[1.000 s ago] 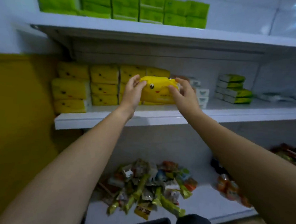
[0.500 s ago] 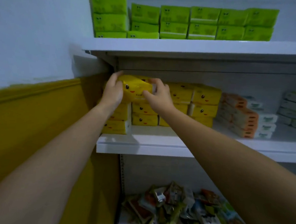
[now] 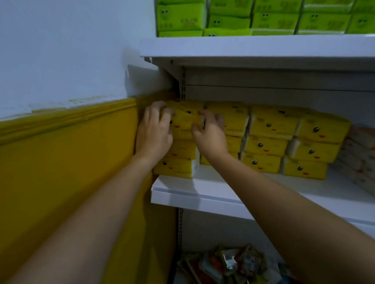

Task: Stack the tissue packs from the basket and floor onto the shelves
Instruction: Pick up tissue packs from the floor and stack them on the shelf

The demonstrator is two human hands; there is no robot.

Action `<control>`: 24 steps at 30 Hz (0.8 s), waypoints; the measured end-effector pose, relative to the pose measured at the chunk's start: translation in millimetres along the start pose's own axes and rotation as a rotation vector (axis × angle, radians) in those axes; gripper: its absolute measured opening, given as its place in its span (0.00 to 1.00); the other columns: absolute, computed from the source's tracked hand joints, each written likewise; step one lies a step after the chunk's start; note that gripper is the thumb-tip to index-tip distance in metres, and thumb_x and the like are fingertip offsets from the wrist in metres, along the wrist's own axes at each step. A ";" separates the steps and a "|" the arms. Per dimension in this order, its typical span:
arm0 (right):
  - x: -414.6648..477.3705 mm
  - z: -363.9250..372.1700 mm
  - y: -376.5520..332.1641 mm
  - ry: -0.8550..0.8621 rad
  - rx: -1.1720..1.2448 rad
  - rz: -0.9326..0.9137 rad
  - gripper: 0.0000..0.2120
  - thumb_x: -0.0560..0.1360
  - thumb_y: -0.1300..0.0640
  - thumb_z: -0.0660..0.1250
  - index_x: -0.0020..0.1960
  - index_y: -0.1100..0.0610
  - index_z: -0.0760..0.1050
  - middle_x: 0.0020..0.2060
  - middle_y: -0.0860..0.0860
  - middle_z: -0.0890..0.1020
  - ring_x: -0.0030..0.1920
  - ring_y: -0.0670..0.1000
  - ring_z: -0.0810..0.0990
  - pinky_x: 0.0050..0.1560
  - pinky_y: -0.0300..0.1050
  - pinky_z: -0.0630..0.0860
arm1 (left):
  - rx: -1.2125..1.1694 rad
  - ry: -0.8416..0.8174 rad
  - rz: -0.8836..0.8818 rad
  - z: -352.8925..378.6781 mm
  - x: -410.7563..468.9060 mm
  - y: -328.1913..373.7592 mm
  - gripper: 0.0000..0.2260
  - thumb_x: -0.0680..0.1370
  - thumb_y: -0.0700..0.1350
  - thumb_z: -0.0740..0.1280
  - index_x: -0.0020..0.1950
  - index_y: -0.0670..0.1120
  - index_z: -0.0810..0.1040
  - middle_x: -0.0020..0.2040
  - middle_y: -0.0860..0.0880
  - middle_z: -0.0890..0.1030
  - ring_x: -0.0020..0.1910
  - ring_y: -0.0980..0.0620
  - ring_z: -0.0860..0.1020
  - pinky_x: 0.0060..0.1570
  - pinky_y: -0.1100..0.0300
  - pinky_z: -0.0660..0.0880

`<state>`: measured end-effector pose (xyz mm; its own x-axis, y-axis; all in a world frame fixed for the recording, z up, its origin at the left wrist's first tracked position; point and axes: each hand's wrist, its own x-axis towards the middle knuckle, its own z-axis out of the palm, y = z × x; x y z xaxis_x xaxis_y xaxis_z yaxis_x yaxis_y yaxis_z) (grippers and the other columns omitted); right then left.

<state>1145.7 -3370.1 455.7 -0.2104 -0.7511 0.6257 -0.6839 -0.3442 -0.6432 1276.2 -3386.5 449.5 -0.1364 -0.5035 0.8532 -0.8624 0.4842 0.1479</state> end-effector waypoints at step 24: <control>-22.9 -25.7 8.2 -0.249 -0.444 -0.168 0.30 0.79 0.50 0.57 0.76 0.52 0.46 0.74 0.56 0.56 0.73 0.58 0.59 0.68 0.54 0.65 | 0.008 -0.244 -0.066 -6.9 5.8 7.9 0.24 0.81 0.49 0.54 0.76 0.45 0.56 0.77 0.46 0.56 0.76 0.48 0.51 0.73 0.53 0.51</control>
<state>1127.0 -3341.2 447.5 0.0625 -0.8357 0.5456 -0.9350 -0.2402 -0.2608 1271.9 -3380.6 459.1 -0.1927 -0.6922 0.6955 -0.8768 0.4397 0.1947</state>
